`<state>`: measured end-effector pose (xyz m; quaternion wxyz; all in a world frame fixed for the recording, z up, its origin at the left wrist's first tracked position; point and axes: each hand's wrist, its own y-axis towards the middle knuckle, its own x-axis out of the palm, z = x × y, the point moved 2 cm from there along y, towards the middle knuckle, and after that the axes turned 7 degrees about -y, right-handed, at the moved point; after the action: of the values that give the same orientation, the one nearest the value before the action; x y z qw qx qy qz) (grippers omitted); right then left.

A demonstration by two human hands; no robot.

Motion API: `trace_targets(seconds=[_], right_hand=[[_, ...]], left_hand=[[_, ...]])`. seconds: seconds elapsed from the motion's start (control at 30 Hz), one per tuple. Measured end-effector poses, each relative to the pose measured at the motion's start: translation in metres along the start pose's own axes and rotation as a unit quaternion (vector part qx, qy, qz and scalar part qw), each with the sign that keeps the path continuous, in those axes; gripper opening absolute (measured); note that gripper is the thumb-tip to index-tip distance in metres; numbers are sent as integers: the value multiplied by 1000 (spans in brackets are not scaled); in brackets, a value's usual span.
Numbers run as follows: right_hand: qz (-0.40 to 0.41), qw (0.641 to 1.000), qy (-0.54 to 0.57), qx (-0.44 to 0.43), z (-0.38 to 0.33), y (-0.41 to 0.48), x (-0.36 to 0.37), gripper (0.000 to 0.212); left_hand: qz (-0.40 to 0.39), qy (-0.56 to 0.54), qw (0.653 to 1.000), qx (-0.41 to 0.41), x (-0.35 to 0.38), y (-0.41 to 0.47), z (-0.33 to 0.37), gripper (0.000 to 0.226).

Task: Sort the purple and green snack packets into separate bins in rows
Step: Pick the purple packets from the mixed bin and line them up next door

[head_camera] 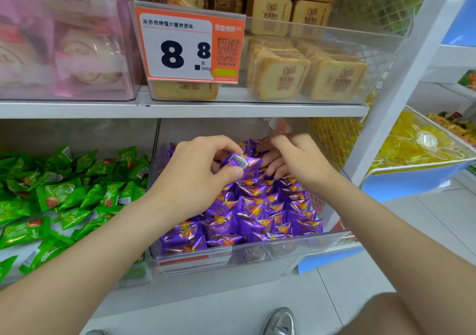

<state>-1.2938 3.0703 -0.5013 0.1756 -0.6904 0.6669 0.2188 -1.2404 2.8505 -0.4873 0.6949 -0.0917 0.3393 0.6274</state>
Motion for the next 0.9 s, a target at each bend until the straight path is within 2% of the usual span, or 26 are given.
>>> trace_targets(seconds=[0.03,0.1,0.17,0.23,0.3,0.33,0.4,0.47,0.5,0.63,0.77,0.9], right_hand=[[-76,994,79,30,-7,-11,4,42],[-185,973,126,50,-15,-28,7,49],[-237,959,147,51,-17,-34,6,41],[-246,951,176,70,-13,-33,1,25],[-227,950,190,95,0,-28,-4,27],[-196,963,160,93,7,-23,-7,28],[-69,996,-41,42,20,-9,-18,32],[40,964,-262,-28,26,4,-27,39],[61,942,-326,-53,28,10,-28,39],[53,893,-440,-78,36,32,-9,33],[73,885,-452,-79,31,52,2,25],[41,880,-469,-67,33,61,15,34]], left_hand=[[-6,-10,1000,0,1,0,2,24],[-12,-26,1000,1,1,1,4,29],[-21,-32,999,2,1,0,5,34],[-23,-20,1000,2,2,-2,5,40],[-13,7,1000,-12,2,-3,4,38],[-8,19,1000,-22,2,-4,3,32],[-6,34,999,-32,1,-3,2,20],[-9,44,998,-33,2,-2,0,21],[-8,46,998,-31,4,-2,0,22],[-11,36,999,-22,9,-2,-1,20],[-18,40,999,-14,10,-2,-1,19],[-9,37,999,-19,9,0,-5,19]])
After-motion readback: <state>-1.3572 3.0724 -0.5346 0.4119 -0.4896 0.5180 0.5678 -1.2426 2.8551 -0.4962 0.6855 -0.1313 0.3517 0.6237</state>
